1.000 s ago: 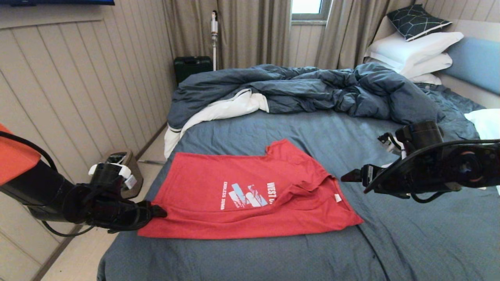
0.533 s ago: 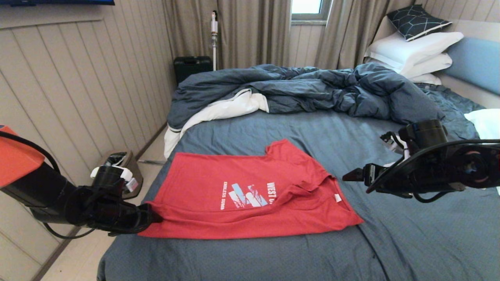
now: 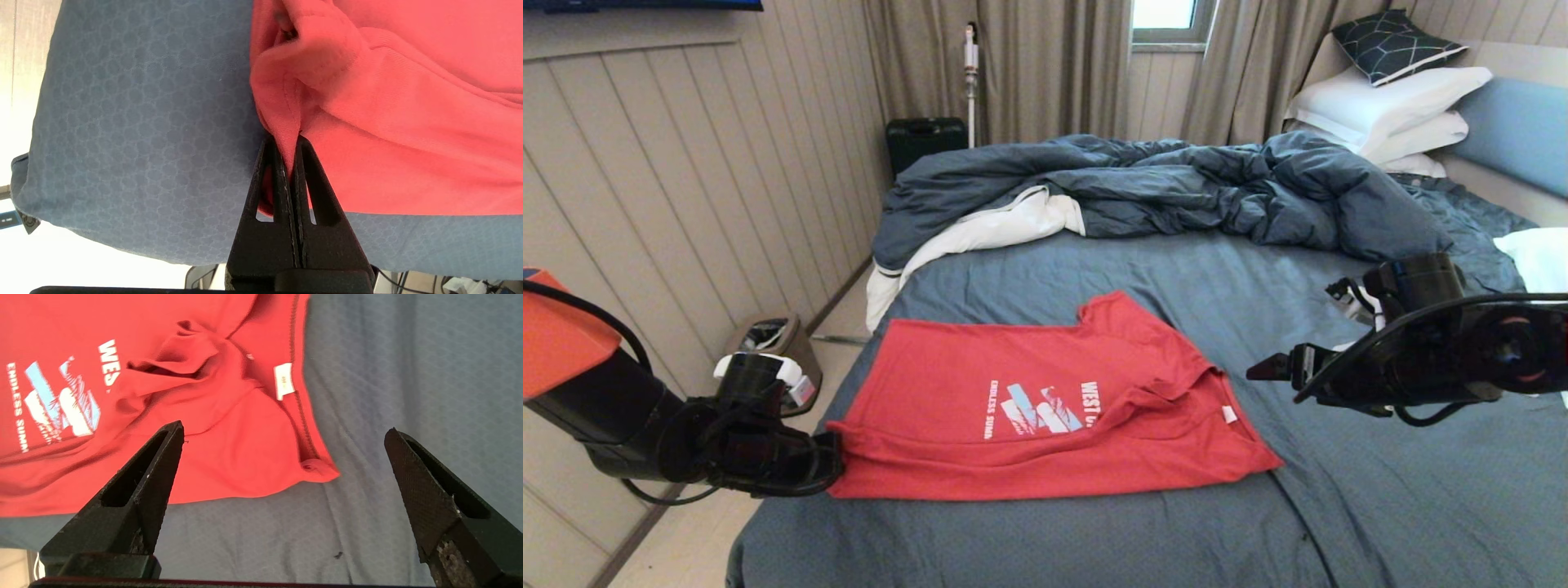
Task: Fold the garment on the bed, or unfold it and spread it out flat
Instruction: Fold the red T-shirt
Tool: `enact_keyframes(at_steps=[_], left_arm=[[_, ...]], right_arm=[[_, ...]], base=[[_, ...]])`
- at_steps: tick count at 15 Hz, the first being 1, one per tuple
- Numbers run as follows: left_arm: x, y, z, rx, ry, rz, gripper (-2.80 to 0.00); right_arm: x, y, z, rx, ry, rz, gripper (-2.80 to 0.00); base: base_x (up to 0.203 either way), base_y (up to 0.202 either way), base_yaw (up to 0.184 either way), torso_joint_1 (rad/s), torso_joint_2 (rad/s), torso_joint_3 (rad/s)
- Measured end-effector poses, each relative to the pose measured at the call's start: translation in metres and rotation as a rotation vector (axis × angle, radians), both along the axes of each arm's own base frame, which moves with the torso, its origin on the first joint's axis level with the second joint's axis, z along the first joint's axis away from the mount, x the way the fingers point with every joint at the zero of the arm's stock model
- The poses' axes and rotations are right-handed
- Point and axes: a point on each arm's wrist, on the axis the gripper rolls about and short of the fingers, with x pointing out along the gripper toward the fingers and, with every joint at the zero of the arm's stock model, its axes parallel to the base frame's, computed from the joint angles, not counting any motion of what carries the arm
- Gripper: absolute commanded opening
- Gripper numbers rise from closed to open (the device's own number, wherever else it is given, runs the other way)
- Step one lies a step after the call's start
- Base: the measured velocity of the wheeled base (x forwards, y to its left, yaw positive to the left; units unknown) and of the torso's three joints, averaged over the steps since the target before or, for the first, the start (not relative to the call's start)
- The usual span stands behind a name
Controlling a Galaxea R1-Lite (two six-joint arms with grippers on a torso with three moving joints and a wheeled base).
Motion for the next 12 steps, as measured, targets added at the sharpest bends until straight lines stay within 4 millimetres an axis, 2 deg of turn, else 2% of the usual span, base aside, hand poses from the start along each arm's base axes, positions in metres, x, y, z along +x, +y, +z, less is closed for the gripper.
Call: enact_keyframes(at_steps=[4,12], left_arm=[[0.0,0.0,0.0,-0.003,0.0,0.003,-2.8],[0.001,0.0,0.001,-0.009,-0.001,0.017,-2.8]], right_arm=[[0.003,0.002,-0.006,-0.001,0.019,0.008,0.0],[0.029,0.026,-0.042,-0.033,0.104,0.097,0.0]], base=[[0.0,0.0,0.0,0.0,0.0,0.0],[0.0,0.0,0.0,0.0,0.0,0.0]])
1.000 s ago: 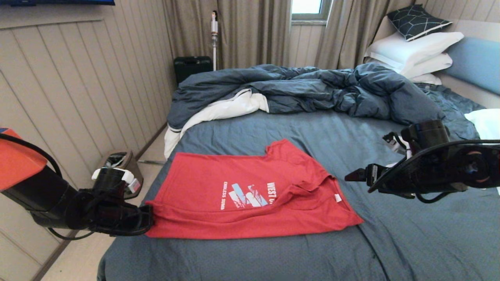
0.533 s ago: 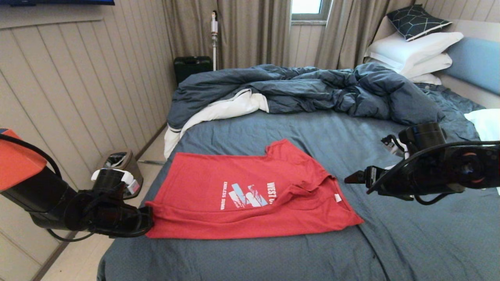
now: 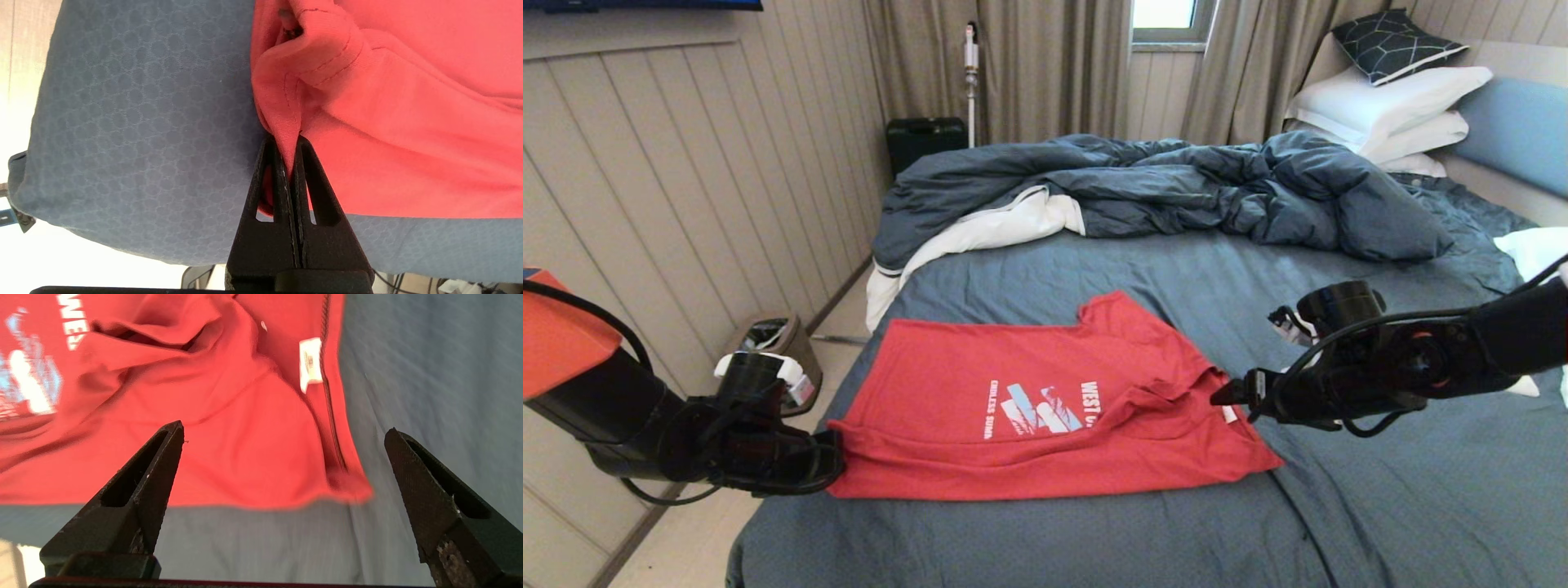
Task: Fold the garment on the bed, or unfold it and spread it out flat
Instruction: Fold the red T-shirt
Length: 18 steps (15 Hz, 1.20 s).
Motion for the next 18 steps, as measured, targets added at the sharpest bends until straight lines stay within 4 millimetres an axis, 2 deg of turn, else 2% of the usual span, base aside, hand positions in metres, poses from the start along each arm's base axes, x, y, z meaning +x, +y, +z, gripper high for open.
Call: enact_keyframes(at_steps=[6,13,14,18], left_arm=[[0.001,0.0,0.001,-0.003,-0.005,0.003,-2.8],[0.002,0.0,0.001,-0.003,-0.005,0.004,-2.8],[0.002,0.0,0.001,-0.003,-0.007,0.004,-2.8],[0.002,0.0,0.001,-0.003,-0.006,0.004,-2.8]], right_arm=[[0.014,-0.001,-0.019,-0.056,0.032,0.004,0.0],[0.022,0.008,-0.036,-0.075,0.066,0.016,0.0],[0.023,0.01,-0.037,-0.079,0.061,0.017,-2.8],[0.022,0.015,-0.044,-0.099,0.073,0.024,-2.8]], base=[[0.0,0.0,0.0,0.0,0.0,0.0],[0.0,0.0,0.0,0.0,0.0,0.0],[0.0,0.0,0.0,0.0,0.0,0.0],[0.0,0.0,0.0,0.0,0.0,0.0]])
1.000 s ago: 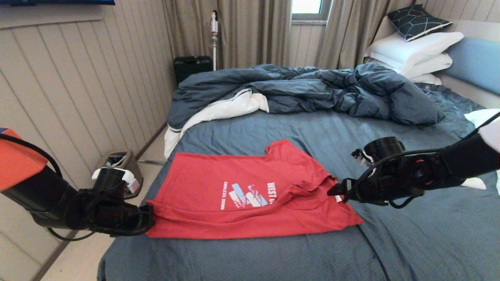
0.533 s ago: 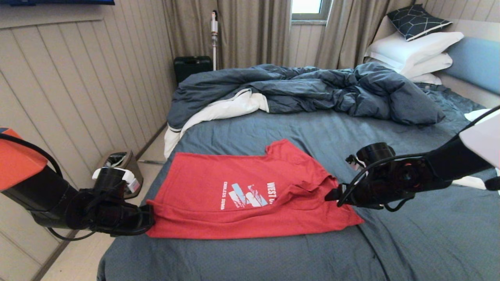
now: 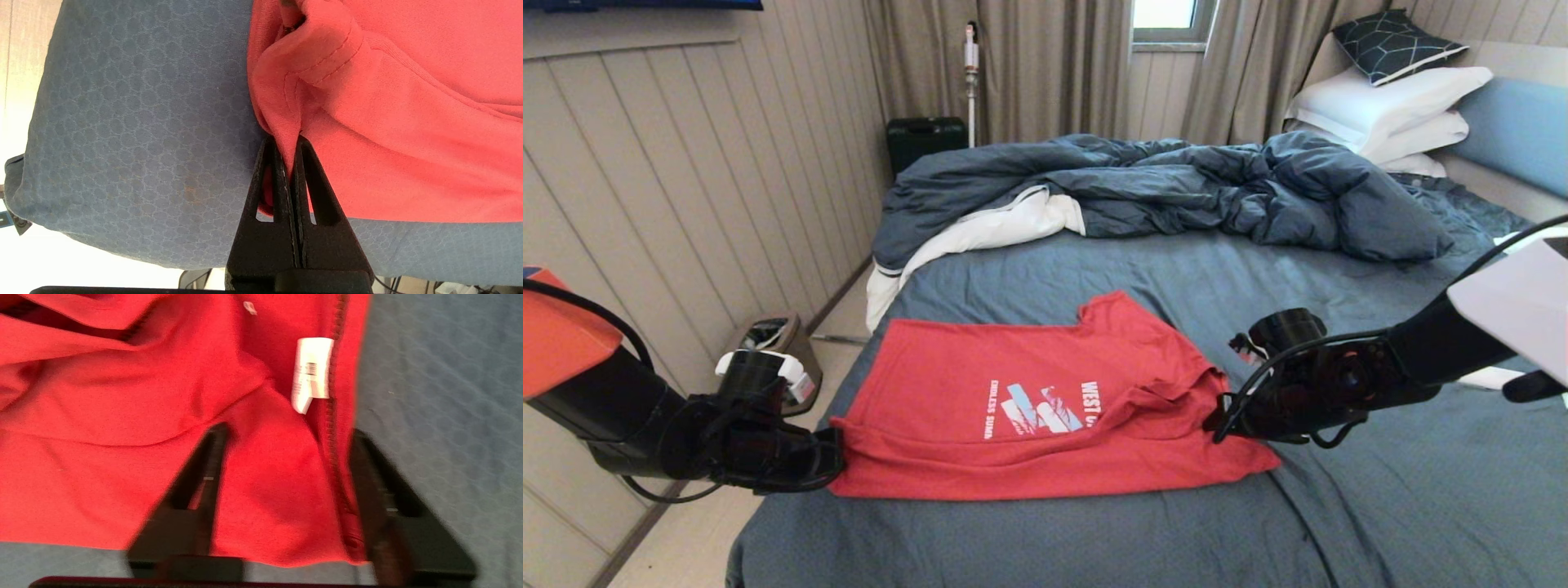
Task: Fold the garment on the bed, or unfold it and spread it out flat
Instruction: Fold the red T-shirt
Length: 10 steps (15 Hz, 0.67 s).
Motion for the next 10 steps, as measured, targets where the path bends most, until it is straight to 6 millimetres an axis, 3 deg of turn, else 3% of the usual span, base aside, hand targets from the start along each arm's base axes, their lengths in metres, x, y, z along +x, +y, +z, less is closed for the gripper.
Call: enact_keyframes(at_steps=[10], left_arm=[[-0.01,-0.002,0.004,-0.006,-0.004,-0.004,-2.8]], right_arm=[[-0.018,-0.001,-0.005,-0.001,0.021,0.004,-2.8]], base=[[0.0,0.0,0.0,0.0,0.0,0.0]])
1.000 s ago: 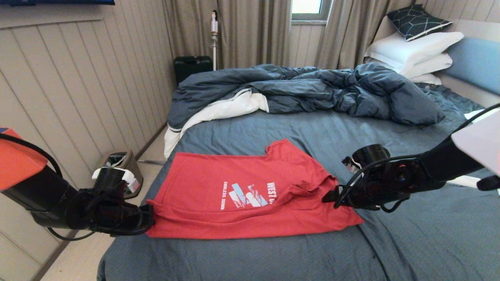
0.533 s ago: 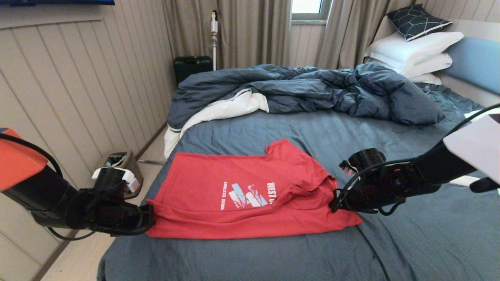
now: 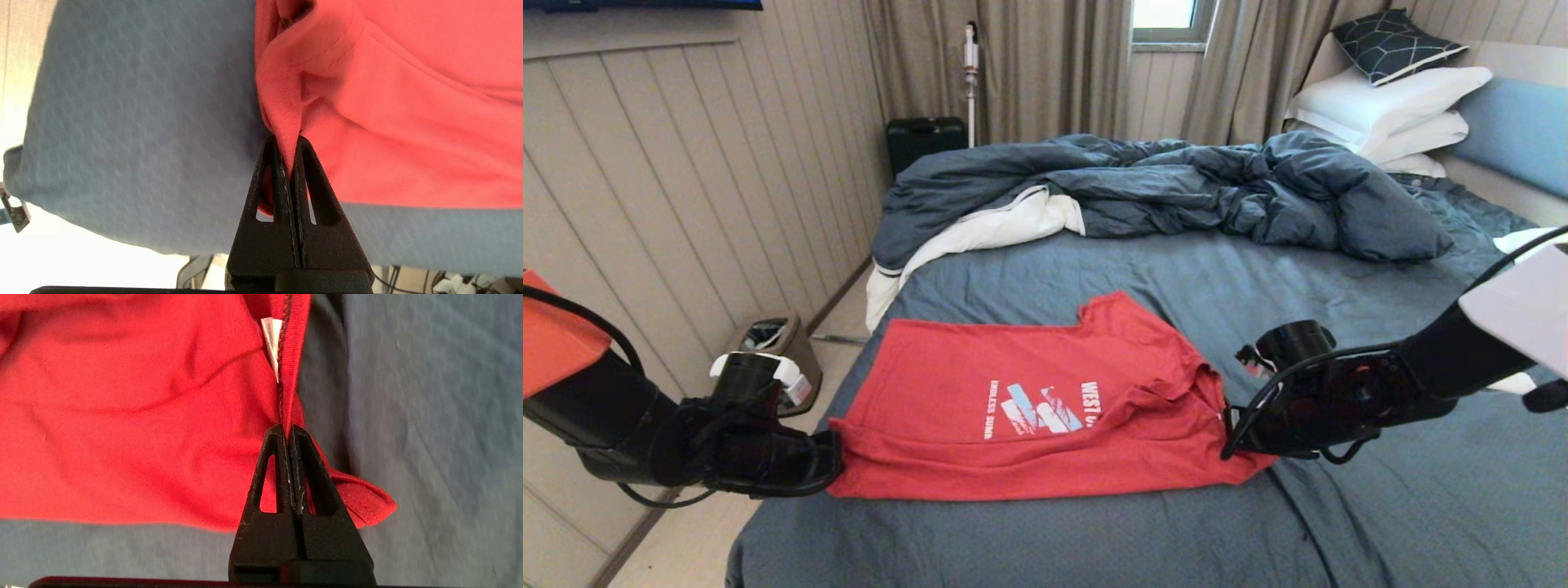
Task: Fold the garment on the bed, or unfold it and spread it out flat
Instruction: Fold the red T-shirt
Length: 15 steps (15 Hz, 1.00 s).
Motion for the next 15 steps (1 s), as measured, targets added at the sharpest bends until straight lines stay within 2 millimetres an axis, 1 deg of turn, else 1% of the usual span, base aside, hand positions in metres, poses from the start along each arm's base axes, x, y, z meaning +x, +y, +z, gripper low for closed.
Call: enact_keyframes(at_steps=[5,9,15], left_arm=[[-0.018,-0.004,0.012,-0.012,-0.012,-0.014,-2.8],[-0.03,-0.009,0.015,-0.013,-0.003,-0.043,-2.8],[-0.037,-0.008,0.029,0.002,-0.02,-0.07,-2.8]], right_arm=[[-0.02,-0.005,0.01,0.001,-0.001,-0.004,-2.8],[-0.031,-0.007,0.016,-0.005,-0.006,0.005,-2.8],[-0.044,-0.012,0.022,-0.023,-0.009,0.022,-2.8]], base=[[0.0,0.0,0.0,0.0,0.0,0.0],[0.0,0.0,0.0,0.0,0.0,0.0],[0.0,0.0,0.0,0.0,0.0,0.0]])
